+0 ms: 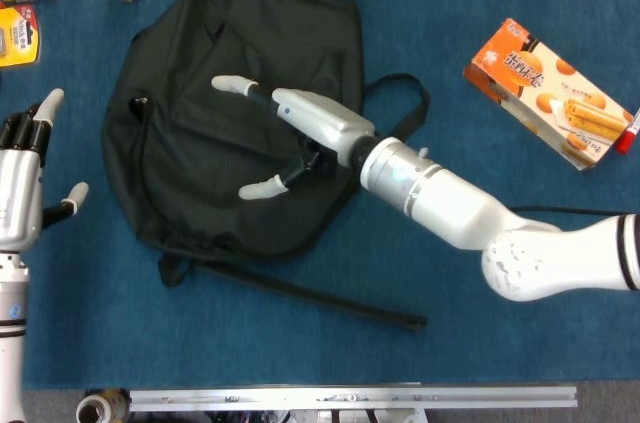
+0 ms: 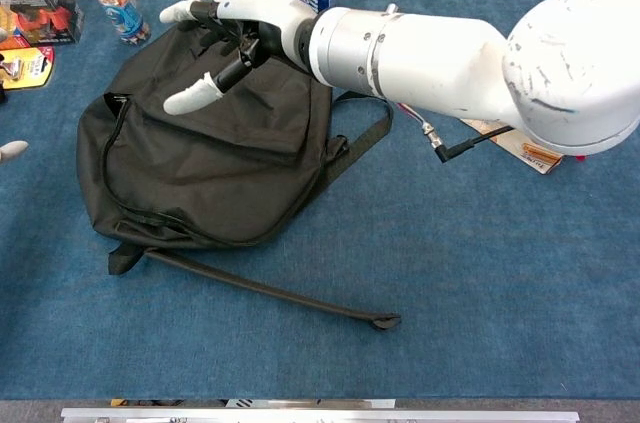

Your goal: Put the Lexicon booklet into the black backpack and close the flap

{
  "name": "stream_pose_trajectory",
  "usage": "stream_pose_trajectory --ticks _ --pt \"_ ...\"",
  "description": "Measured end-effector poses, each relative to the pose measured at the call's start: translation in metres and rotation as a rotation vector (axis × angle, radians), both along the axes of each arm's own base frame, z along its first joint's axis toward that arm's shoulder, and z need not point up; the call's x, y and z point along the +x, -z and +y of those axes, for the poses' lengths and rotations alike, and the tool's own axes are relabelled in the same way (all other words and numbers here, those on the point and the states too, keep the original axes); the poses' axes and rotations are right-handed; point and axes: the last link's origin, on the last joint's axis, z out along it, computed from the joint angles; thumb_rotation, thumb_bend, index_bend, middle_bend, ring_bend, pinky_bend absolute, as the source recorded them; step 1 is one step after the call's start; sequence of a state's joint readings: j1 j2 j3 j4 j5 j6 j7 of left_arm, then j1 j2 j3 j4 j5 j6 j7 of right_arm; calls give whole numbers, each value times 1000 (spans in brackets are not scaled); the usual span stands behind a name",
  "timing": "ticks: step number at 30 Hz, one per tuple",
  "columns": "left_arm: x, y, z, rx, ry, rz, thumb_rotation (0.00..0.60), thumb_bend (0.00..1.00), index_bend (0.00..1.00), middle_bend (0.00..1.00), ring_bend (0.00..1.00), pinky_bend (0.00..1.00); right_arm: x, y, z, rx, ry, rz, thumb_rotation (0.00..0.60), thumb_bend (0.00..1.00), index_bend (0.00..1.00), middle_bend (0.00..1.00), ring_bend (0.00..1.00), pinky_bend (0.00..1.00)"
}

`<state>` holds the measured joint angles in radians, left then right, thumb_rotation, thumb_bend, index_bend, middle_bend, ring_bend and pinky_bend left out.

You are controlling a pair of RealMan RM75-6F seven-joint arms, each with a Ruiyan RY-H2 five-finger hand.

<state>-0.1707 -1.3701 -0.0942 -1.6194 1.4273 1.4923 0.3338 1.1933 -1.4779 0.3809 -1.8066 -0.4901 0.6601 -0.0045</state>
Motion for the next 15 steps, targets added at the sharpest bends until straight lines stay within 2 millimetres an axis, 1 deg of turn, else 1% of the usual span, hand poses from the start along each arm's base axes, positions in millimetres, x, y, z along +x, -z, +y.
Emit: stream_pose_trajectory --ticks 3,4,6,7,8,9,10,11,12,13,14,15 --pt "-1 0 -1 -2 1 2 600 147 95 226 240 338 -7 -6 -1 -32 -6 11 528 0 0 13 0 0" --pt "-1 0 0 -2 3 2 600 147 95 226 240 337 -10 -8 -2 -49 -4 14 531 0 0 33 0 0" --pt "-1 -1 1 -2 6 1 600 147 96 226 240 337 -17 -13 -3 -92 3 20 565 3 1 90 0 0" --pt "-1 -1 2 -1 7 2 600 147 97 226 240 337 -23 -17 -5 -128 10 27 587 25 15 121 0 0" --pt "-1 -2 2 0 8 2 600 147 98 226 240 337 -29 -20 -6 -158 16 34 600 73 43 151 8 9" --pt "-2 -3 2 0 9 2 600 147 99 226 240 337 -37 -26 -7 -202 24 49 600 112 66 173 24 26" --pt "-2 -3 2 -1 11 2 600 147 99 226 240 337 -45 -30 -8 -238 29 63 600 155 95 198 47 51" --pt "-2 -4 2 -2 13 2 600 147 99 226 240 337 -53 -35 -9 -275 33 80 600 209 137 233 86 97" --pt "-2 -5 2 -3 15 4 600 147 99 226 240 337 -64 -42 -9 -327 38 106 600 266 191 280 139 168" --pt "-2 -5 1 -3 18 6 600 147 99 226 240 337 -74 -47 -10 -366 39 129 600 298 225 309 170 213" --pt "-2 -6 1 -4 20 8 600 147 100 226 240 336 -83 -53 -9 -407 39 153 600 335 277 352 212 281" --pt "-2 -7 1 -5 22 8 600 147 101 226 240 336 -96 -61 -8 -461 37 188 600 356 306 375 232 313"
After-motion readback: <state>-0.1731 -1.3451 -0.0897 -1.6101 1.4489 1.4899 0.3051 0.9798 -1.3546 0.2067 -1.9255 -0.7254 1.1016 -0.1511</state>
